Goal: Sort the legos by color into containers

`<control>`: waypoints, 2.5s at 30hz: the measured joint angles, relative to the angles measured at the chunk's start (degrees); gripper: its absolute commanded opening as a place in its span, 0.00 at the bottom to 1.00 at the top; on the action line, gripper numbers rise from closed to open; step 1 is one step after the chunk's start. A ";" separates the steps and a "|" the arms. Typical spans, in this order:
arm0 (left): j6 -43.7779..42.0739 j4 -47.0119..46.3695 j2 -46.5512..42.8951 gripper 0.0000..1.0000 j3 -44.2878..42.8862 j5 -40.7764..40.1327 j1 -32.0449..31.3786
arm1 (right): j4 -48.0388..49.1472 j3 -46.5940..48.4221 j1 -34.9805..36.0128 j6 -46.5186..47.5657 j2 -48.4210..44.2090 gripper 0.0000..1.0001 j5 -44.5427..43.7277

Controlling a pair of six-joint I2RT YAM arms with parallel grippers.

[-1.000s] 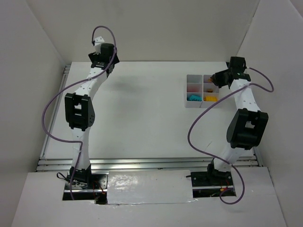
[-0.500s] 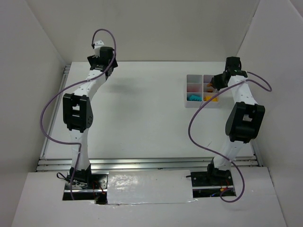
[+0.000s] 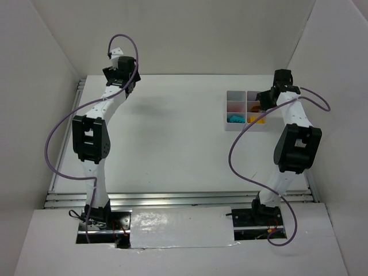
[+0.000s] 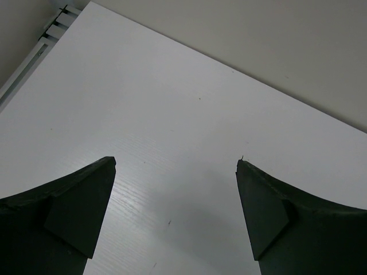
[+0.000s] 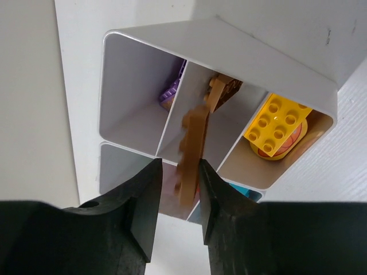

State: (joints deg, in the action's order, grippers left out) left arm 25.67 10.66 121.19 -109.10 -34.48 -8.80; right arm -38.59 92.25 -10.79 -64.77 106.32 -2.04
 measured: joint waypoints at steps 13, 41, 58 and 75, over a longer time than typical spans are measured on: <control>1.44 -0.31 -2.36 1.00 3.56 0.42 1.88 | 0.02 2.71 0.98 3.74 0.94 0.70 -1.68; -8.57 9.60 -25.22 0.99 22.67 11.32 5.46 | 17.97 -9.62 6.62 46.25 -23.32 1.00 1.51; -7.43 20.63 -36.74 1.00 26.60 15.19 5.25 | 6.49 -13.92 8.76 44.72 -32.70 1.00 9.03; -1.44 26.21 -64.46 0.99 40.94 16.35 4.52 | 1.05 -18.25 15.41 42.07 -58.12 1.00 12.39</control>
State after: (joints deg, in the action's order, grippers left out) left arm 24.23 36.86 56.73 -68.16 -18.13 -4.27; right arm -37.54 74.00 4.62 -22.70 48.21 10.35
